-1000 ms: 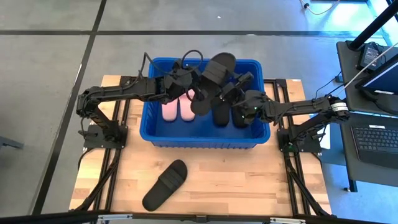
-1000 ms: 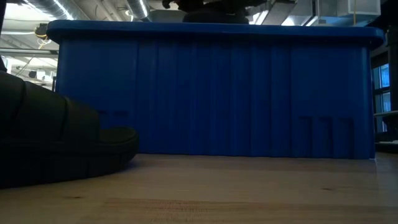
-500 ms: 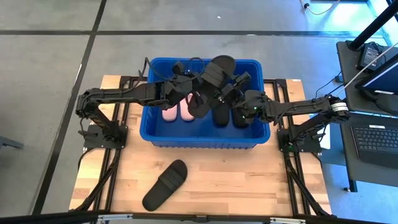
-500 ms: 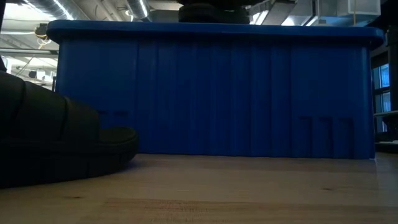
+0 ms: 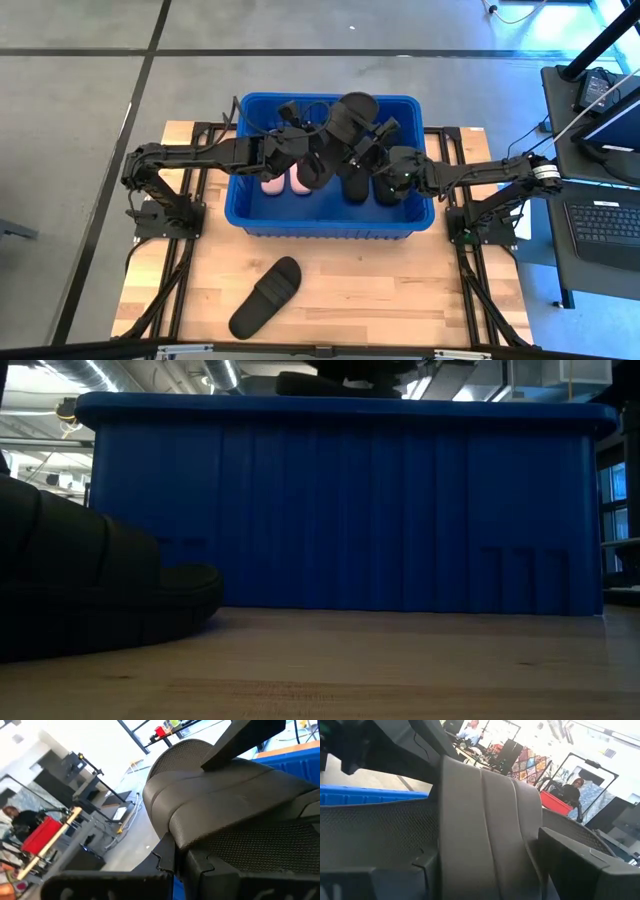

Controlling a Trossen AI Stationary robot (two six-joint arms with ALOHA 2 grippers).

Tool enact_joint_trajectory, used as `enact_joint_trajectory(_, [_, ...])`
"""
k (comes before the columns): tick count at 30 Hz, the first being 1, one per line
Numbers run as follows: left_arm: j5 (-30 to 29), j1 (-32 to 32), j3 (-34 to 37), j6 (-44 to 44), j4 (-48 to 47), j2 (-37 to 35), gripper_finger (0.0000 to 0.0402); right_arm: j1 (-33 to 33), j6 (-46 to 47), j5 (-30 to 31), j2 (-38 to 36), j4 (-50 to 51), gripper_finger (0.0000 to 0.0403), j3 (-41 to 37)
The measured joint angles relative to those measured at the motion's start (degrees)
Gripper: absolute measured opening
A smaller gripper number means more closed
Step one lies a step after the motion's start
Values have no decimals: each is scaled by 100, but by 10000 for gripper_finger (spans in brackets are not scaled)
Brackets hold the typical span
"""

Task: Pick and place slides into bin
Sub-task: Put the black slipper into the blue bin

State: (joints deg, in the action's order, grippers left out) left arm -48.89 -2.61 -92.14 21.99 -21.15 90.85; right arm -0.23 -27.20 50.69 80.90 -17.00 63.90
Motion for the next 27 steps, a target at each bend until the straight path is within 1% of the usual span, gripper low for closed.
enact_joint_trajectory(5, [108,0,0,188,21,0,2,0,105,3,0,9,273,0])
enact_joint_trajectory(10, [64,50,-67,839,98,161,2,-21,174,27,2,224,273,0])
enact_joint_trajectory(15, [125,48,-148,1300,147,328,2,-62,212,69,2,471,273,0])
enact_joint_trajectory(17, [133,58,-149,1558,170,351,2,-75,358,90,2,580,273,-2])
enact_joint_trajectory(21, [136,39,-155,1720,200,352,2,-111,709,51,7,617,273,-2])
enact_joint_trajectory(27, [-175,40,-155,2039,204,363,2,-140,933,46,11,588,273,-2])
